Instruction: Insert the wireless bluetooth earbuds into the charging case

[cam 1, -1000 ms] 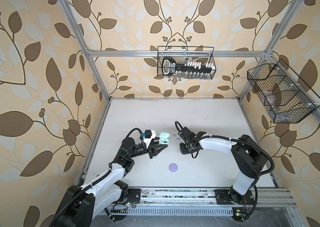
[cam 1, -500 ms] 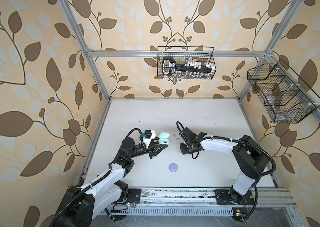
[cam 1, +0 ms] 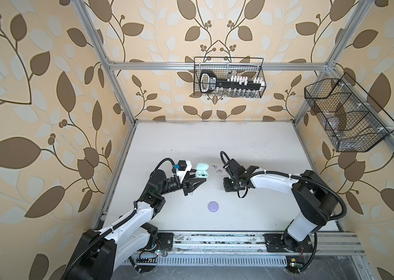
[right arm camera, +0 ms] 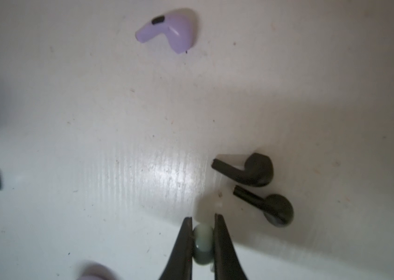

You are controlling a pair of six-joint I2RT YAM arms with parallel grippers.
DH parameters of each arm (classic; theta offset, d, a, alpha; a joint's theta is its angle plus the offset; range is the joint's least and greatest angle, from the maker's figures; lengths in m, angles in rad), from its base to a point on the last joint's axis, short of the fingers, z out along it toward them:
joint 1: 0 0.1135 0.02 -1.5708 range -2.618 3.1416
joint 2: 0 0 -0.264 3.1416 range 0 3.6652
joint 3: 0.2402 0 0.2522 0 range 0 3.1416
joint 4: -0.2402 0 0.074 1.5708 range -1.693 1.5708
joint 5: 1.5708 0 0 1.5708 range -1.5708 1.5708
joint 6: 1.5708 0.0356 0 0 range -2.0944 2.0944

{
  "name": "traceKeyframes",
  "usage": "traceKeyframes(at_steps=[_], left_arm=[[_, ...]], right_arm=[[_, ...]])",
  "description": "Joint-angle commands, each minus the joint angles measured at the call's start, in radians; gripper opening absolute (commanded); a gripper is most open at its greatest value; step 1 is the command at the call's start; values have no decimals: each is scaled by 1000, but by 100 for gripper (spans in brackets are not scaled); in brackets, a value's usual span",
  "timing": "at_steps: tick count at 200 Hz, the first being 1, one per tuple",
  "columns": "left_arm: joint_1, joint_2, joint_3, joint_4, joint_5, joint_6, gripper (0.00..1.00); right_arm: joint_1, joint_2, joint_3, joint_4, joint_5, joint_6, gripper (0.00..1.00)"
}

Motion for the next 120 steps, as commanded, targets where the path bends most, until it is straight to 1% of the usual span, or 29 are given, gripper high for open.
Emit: traceKeyframes(at_steps=[1,20,52,74,102,120], left_arm=[[1,-1,-20,69,-26,28,0],[1,3,-44,123,-47,29,0],[-2,50,-68,245,-38,3,0],[-6,92,-70,331,-13,-30,0],[-23,144,-67,388,-8,-22,0],[-25,174,-65,430,17,-25,0]], right_arm=[[-2,-98,-16,48,-20,74,8],[0,-186,-44,110,-23,131,8],[40,-330,-74,220,-10,208,9],[91,-398,-81,275,17,232,10],[137,-457,-83,305,26,246,10],[157,-500,-94,322,35,248,10]])
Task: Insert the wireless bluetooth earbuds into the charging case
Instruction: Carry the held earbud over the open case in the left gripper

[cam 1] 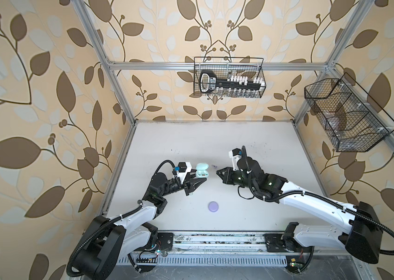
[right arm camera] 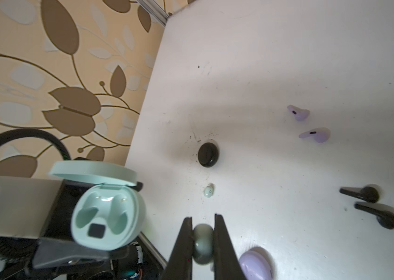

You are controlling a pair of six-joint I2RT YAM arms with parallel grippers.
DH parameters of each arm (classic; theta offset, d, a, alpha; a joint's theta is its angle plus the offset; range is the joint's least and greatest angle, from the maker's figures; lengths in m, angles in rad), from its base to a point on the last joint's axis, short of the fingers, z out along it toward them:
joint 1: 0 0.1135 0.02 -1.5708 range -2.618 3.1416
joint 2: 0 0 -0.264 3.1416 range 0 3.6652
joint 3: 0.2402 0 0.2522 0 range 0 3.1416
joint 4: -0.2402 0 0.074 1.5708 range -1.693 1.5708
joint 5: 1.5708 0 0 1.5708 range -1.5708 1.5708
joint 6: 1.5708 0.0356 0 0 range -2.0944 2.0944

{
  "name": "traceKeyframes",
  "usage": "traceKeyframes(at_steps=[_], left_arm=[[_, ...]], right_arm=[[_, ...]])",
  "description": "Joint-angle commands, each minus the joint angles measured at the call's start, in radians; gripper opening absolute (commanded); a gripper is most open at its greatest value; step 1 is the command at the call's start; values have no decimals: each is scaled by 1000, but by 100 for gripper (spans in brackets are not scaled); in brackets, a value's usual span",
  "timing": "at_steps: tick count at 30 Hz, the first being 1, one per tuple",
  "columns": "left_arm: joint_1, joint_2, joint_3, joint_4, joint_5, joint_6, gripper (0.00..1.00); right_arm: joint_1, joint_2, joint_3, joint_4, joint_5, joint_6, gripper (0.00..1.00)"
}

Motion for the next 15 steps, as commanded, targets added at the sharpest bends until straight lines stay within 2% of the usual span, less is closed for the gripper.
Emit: traceKeyframes(at_steps=[1,11,15], left_arm=[[-10,27,-1,152,51,-13,0],[-14,153,-18,383,135,-42,0],[-18,179,2,385,160,-45,0]], right_arm=[[23,-51,-27,48,32,37,11],[100,-142,-48,120,58,44,13],[118,-131,-45,150,49,48,14]])
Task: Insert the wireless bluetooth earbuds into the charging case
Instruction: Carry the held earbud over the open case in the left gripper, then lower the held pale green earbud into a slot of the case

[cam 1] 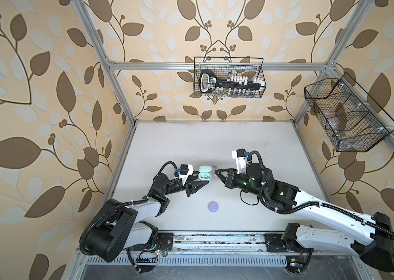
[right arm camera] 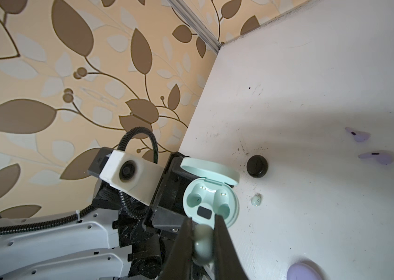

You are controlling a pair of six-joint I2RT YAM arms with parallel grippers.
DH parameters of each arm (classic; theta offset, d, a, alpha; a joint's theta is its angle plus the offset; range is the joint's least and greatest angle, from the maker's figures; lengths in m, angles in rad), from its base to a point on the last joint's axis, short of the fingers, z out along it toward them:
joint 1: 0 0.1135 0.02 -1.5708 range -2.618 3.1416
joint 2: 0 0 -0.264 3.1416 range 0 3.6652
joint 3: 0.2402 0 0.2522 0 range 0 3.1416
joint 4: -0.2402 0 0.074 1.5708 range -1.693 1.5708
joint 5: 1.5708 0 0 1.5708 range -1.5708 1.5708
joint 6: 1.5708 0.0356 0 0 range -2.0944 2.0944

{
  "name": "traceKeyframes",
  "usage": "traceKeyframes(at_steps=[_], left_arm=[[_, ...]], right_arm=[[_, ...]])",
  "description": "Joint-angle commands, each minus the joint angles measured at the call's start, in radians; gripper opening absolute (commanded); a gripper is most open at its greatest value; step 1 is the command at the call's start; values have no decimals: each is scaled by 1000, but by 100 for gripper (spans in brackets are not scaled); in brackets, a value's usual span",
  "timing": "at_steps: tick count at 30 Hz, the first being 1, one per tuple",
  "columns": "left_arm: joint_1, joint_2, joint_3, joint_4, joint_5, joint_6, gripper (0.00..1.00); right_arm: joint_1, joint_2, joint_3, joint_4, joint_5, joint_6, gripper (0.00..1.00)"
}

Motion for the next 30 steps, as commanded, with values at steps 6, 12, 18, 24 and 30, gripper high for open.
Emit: traceKeyframes(at_steps=[6,12,18,24,30], left_arm=[[-25,4,13,127,70,-2,0],[-35,-22,2,127,71,5,0],[-37,-50,-8,127,77,1,0],[-38,-87,-21,126,94,-3,0],[-41,-109,-30,126,94,-5,0]], right_arm=[[37,48,-11,109,-10,23,14],[58,75,-31,182,-23,21,16],[61,84,-56,213,-27,23,17],[61,76,-86,236,-23,25,18],[61,77,-99,267,-37,35,18]])
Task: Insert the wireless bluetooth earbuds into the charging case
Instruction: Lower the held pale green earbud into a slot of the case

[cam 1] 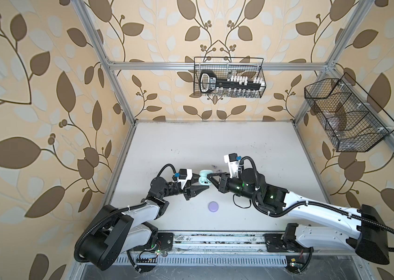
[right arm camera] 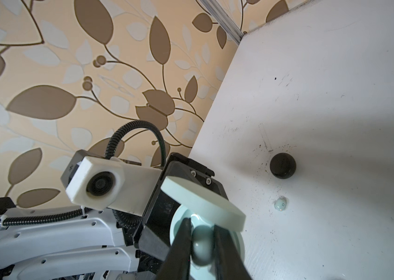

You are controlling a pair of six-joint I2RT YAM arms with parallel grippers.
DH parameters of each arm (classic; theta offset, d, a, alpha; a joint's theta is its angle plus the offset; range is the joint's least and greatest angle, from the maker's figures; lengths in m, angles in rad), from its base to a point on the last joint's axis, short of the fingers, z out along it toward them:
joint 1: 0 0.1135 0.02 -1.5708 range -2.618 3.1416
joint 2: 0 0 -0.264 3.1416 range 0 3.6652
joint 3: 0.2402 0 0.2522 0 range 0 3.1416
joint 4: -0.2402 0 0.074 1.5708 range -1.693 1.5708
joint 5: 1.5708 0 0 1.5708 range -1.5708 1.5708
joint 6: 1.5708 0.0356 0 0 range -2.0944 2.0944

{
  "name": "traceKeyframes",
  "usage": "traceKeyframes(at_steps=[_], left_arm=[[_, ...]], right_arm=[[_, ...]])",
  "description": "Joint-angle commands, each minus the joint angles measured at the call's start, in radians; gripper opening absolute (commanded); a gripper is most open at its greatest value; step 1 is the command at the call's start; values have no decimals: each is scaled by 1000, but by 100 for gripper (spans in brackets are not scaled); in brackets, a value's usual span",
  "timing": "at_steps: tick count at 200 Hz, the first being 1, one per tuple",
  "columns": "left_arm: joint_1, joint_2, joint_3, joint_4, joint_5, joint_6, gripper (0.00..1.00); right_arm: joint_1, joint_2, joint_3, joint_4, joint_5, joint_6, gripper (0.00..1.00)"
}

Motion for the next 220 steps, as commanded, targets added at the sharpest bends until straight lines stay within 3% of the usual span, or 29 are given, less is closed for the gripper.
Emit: traceKeyframes(at_steps=[1,189,220], left_arm=[[-12,-28,-5,82,33,5,0],[-14,-63,-23,83,6,11,0],[-15,-77,-29,83,9,11,0]], right_arm=[[9,0,-24,42,-14,21,18],[33,-25,-91,32,10,65,19],[33,-19,-83,6,32,53,24]])
